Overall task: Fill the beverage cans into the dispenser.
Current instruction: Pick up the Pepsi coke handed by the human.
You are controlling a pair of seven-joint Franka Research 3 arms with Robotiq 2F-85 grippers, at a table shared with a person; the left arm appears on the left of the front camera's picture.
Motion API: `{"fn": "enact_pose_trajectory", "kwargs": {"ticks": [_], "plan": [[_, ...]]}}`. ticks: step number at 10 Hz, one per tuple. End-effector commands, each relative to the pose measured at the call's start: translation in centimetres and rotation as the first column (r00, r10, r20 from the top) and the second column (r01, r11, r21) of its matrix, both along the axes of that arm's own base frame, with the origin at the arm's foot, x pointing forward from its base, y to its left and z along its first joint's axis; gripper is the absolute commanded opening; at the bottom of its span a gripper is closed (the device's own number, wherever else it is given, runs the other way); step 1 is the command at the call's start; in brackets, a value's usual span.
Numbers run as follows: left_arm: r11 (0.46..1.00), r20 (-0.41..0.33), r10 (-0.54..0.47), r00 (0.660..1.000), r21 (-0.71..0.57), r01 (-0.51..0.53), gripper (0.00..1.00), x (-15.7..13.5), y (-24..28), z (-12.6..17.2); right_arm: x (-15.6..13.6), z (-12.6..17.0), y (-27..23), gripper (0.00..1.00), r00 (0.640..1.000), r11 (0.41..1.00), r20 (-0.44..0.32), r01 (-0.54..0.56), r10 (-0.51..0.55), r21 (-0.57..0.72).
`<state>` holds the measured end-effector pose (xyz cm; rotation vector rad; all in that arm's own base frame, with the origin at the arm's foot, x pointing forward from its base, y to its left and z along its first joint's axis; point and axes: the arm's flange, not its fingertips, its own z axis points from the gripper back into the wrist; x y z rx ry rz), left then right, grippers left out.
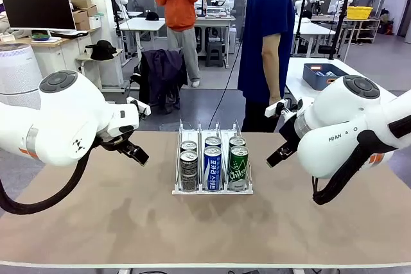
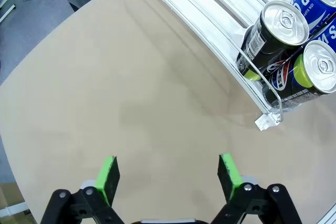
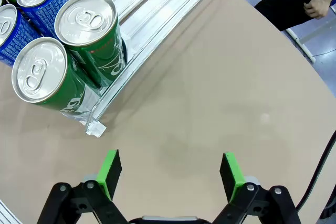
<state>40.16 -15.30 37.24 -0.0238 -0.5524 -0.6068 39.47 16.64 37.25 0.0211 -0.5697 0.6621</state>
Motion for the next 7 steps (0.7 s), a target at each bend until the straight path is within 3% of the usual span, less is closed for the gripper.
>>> {"fn": "enact_pose_trajectory", "kwargs": {"ticks": [1, 7], "plan": [[1.000, 0.000, 0.003, 1.000, -0.001, -0.003, 1.00, 0.04, 0.10, 0.00, 0.00, 0.00, -0.01, 1.00, 1.000, 1.000, 0.000, 0.000, 0.000, 0.000], [1.000, 0.000, 0.003, 1.000, -0.001, -0.003, 1.00, 0.04, 0.10, 0.00, 0.00, 0.00, -0.01, 1.00, 1.000, 1.000, 0.000, 0.000, 0.000, 0.000]]}}
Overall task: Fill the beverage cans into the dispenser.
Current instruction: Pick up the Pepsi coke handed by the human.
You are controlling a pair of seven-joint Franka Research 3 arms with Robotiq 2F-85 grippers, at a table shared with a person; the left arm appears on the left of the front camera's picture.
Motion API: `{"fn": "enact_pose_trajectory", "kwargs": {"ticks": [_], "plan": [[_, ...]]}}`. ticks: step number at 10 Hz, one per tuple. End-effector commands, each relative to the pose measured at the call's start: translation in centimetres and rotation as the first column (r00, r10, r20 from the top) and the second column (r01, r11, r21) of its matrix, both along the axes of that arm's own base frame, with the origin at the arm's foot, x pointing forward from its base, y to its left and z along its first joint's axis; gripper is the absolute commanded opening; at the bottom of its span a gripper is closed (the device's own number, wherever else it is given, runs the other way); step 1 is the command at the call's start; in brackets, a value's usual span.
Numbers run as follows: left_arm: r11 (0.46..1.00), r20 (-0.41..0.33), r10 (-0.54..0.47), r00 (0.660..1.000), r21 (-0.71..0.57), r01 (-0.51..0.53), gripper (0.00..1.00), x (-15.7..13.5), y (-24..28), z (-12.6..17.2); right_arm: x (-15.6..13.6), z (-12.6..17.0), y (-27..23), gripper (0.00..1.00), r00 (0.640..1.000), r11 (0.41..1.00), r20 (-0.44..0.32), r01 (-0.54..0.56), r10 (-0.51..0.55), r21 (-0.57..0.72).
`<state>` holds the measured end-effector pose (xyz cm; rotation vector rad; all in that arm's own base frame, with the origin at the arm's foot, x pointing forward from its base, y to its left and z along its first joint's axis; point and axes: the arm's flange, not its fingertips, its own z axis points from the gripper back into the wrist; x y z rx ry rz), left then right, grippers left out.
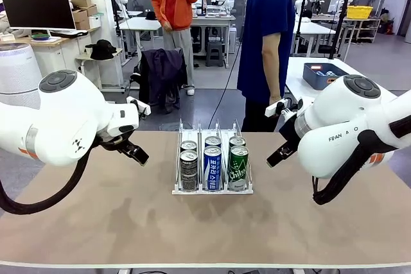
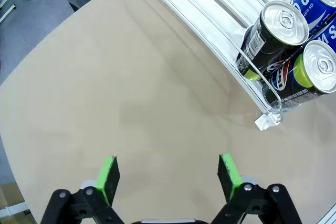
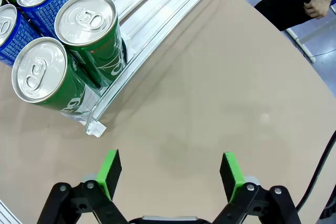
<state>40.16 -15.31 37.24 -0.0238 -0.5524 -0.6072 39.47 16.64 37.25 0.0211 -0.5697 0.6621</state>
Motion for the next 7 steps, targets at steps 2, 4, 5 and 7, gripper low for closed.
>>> {"fn": "enact_pose_trajectory", "kwargs": {"ticks": [2, 4, 5, 7], "plan": [[1.000, 0.000, 0.003, 1.000, -0.001, -0.003, 1.00, 0.0, 0.1, 0.0, 0.0, 0.0, 0.0, 1.00, 1.000, 1.000, 0.000, 0.000, 0.000, 0.000], [1.000, 0.000, 0.003, 1.000, -0.001, -0.003, 1.00, 0.0, 0.1, 0.0, 0.0, 0.0, 0.0, 1.00, 1.000, 1.000, 0.000, 0.000, 0.000, 0.000], [1.000, 0.000, 0.000, 1.000, 0.000, 0.000, 1.00, 0.0, 0.0, 0.0, 0.0, 0.0, 0.0, 1.00, 1.000, 1.000, 0.000, 0.000, 0.000, 0.000], [0.998, -0.064, -0.068, 0.996, -0.021, 0.067, 1.00, 0.7, -0.9, 1.9, 1.3, 3.1, -2.0, 1.00, 0.998, 0.998, -0.045, 0.037, -0.035, 0.046]]}}
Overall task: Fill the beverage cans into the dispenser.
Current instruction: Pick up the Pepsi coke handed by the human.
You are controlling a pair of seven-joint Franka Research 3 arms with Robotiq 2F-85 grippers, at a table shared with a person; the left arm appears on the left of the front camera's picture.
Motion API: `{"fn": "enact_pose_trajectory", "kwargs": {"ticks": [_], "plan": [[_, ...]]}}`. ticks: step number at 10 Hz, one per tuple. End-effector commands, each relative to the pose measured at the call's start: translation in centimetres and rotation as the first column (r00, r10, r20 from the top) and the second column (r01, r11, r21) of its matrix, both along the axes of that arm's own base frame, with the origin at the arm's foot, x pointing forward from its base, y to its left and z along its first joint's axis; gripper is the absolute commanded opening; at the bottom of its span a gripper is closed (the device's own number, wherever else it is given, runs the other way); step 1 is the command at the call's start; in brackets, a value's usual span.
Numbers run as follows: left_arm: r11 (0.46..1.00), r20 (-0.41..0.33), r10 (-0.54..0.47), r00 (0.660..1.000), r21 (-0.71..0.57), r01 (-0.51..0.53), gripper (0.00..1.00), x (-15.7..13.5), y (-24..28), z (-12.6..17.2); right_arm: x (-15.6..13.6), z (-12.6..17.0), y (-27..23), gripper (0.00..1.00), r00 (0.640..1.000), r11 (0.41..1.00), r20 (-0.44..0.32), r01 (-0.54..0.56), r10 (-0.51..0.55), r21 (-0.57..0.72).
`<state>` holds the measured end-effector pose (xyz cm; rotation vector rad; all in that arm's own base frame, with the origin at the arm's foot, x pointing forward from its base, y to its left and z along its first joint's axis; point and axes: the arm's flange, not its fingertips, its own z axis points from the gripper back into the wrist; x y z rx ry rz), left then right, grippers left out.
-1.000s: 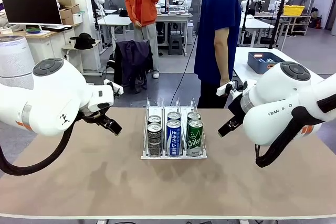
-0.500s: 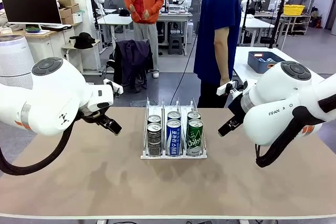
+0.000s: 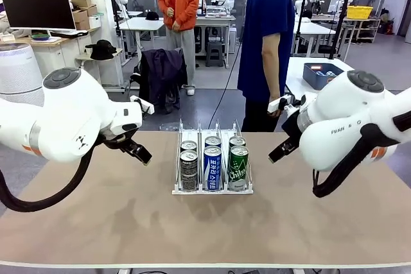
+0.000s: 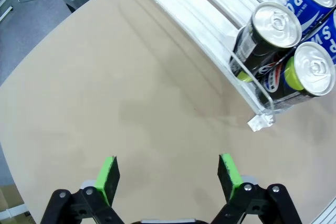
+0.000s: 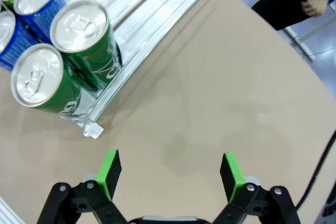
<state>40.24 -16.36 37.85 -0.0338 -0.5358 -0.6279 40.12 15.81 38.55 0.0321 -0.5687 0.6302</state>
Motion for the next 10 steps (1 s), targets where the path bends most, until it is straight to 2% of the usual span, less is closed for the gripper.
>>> {"fn": "enact_pose_trajectory", "kwargs": {"ticks": [1, 3, 4, 6, 7, 10], "plan": [[0.996, -0.080, -0.087, 0.993, -0.044, 0.083, 1.00, 1.3, 2.1, 2.7, 0.7, 2.6, -0.9, 1.00, 0.998, 0.999, -0.055, 0.012, -0.009, 0.040], [0.996, -0.067, -0.077, 0.995, -0.055, 0.074, 1.00, 1.6, 3.4, 5.3, 1.2, 5.9, -1.5, 1.00, 0.996, 0.998, -0.086, -0.036, 0.040, 0.046], [0.991, -0.068, -0.105, 0.992, -0.085, 0.099, 1.00, 0.8, 3.9, 7.1, 0.6, 7.8, -1.6, 1.00, 0.992, 0.995, -0.107, -0.064, 0.071, 0.071], [0.962, -0.043, -0.222, 0.974, -0.172, 0.212, 1.00, 1.7, 6.5, 10.4, 1.1, 10.8, -1.9, 1.00, 0.977, 0.978, -0.149, -0.129, 0.154, 0.161], [0.949, -0.043, -0.234, 0.971, -0.226, 0.219, 1.00, 1.8, 7.6, 11.8, 1.3, 12.1, -2.5, 1.00, 0.965, 0.967, -0.184, -0.144, 0.184, 0.212], [0.910, 0.038, -0.269, 0.962, -0.317, 0.267, 1.00, 1.9, 10.2, 14.8, 1.4, 14.8, -4.1, 1.00, 0.940, 0.939, -0.205, -0.215, 0.274, 0.268]]}}
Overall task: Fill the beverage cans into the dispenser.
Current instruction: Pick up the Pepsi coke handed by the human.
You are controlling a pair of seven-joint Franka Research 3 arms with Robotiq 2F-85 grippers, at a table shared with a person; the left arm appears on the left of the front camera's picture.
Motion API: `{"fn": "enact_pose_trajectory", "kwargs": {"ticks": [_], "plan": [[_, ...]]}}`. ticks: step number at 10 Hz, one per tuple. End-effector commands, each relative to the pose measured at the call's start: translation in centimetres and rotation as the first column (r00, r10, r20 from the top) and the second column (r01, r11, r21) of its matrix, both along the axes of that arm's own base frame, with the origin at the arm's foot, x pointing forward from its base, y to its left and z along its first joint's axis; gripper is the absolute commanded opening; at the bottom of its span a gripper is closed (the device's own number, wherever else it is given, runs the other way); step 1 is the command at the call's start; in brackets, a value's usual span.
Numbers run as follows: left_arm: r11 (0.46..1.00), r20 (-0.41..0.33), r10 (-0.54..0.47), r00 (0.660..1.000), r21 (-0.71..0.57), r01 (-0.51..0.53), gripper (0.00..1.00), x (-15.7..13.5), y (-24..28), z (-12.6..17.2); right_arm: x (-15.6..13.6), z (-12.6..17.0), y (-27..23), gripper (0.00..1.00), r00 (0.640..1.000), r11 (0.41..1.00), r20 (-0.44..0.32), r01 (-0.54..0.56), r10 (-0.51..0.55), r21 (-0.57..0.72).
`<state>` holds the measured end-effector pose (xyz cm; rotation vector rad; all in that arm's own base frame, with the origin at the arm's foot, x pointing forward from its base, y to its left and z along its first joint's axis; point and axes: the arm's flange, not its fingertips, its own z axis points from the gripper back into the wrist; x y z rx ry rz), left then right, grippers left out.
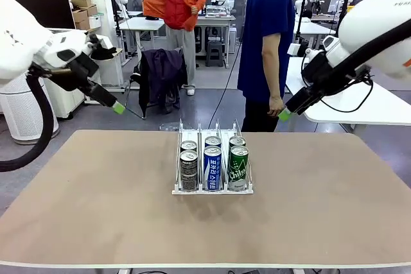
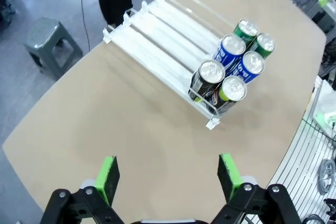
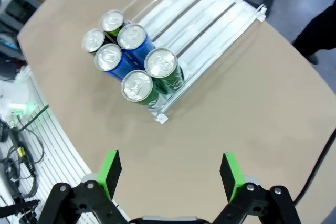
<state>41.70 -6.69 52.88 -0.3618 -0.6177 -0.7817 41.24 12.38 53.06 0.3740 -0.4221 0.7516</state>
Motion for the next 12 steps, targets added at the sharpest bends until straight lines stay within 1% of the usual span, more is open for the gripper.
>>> {"fn": "enact_pose_trajectory", "kwargs": {"ticks": [1, 2, 3, 4, 6, 7, 8, 9, 10, 11, 12], "plan": [[0.992, 0.005, -0.075, 0.997, -0.099, 0.075, 1.00, 0.8, 1.1, 0.1, 0.3, 1.3, -1.2, 1.00, 0.997, 0.996, -0.009, -0.073, 0.073, 0.045], [0.989, -0.012, -0.039, 0.999, -0.143, 0.037, 1.00, 1.1, 1.7, 0.1, 0.1, 1.6, -1.5, 1.00, 0.998, 0.996, 0.020, -0.065, 0.064, 0.056], [0.995, -0.005, 0.061, 0.998, -0.078, -0.061, 1.00, 0.7, 1.1, -0.7, -0.5, 1.2, -1.5, 1.00, 0.998, 0.998, 0.060, 0.024, -0.027, 0.050], [0.996, 0.009, -0.024, 1.000, -0.086, 0.025, 1.00, 0.3, 1.0, 0.8, 0.1, 1.5, -0.9, 1.00, 0.999, 0.999, 0.003, -0.044, 0.044, 0.028], [0.996, 0.009, -0.024, 1.000, -0.086, 0.025, 1.00, 0.3, 1.0, 0.8, 0.1, 1.5, -0.9, 1.00, 0.999, 0.999, 0.003, -0.044, 0.044, 0.028], [0.996, 0.009, -0.024, 1.000, -0.086, 0.025, 1.00, 0.3, 1.0, 0.8, 0.0, 1.8, -1.3, 1.00, 0.999, 0.999, 0.019, -0.027, 0.026, 0.022], [0.996, 0.009, -0.024, 1.000, -0.086, 0.025, 1.00, 0.3, 1.0, 0.8, 0.5, 4.2, -2.0, 1.00, 0.996, 0.994, -0.023, -0.088, 0.089, 0.066], [0.996, 0.009, -0.024, 1.000, -0.086, 0.025, 1.00, 0.3, 1.0, 0.8, 1.0, 6.4, -2.4, 1.00, 0.992, 0.989, -0.049, -0.107, 0.112, 0.100], [0.996, 0.009, -0.024, 1.000, -0.086, 0.025, 1.00, 0.3, 1.0, 0.8, 2.3, 8.4, -3.0, 1.00, 0.988, 0.983, -0.070, -0.128, 0.138, 0.135], [0.998, 0.009, -0.003, 1.000, -0.065, 0.004, 1.00, 0.2, 0.6, 0.8, 3.3, 10.0, -3.4, 1.00, 0.981, 0.975, -0.103, -0.147, 0.166, 0.169], [0.985, 0.016, -0.100, 0.995, -0.140, 0.101, 1.00, 0.6, 2.1, 4.4, 3.8, 11.7, -3.9, 1.00, 0.976, 0.965, -0.126, -0.148, 0.178, 0.217]]}}
